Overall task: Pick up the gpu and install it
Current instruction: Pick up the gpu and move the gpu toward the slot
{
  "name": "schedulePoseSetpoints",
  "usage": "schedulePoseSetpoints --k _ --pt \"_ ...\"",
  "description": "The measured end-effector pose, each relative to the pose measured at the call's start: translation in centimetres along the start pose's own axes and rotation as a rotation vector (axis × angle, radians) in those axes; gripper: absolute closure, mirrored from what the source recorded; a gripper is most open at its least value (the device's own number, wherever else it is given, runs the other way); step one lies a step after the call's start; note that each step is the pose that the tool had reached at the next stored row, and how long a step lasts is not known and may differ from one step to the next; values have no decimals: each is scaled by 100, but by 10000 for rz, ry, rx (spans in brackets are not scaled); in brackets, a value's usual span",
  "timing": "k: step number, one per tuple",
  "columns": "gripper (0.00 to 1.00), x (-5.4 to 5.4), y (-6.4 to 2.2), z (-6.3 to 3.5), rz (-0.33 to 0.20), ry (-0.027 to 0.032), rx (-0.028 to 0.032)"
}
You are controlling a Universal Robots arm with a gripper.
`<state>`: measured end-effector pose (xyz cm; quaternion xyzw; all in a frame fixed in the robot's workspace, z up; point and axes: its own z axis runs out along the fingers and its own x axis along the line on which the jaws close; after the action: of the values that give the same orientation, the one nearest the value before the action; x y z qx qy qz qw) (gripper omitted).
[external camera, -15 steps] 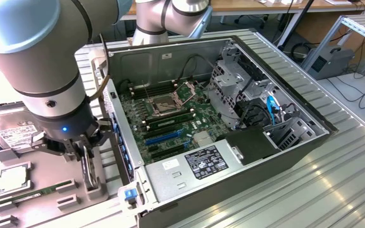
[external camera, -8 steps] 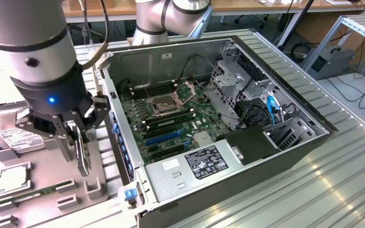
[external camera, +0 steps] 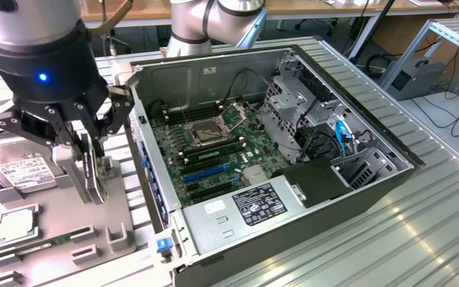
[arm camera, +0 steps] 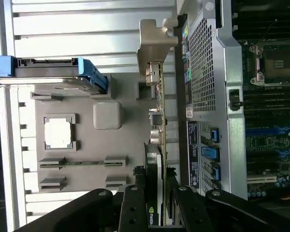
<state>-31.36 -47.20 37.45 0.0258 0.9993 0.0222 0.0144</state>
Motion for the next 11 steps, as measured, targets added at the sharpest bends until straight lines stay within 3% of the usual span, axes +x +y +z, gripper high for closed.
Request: schedulePoseSetpoints --k 2,4,9,11 --pt "73 -4 6 -139 -1 -10 -1" --pt "73 -10 16 -348 -1 -27 -2" --pt "73 -16 27 -605 -2 -51 -3" --pt "73 -23 38 -846 -3 -71 -4"
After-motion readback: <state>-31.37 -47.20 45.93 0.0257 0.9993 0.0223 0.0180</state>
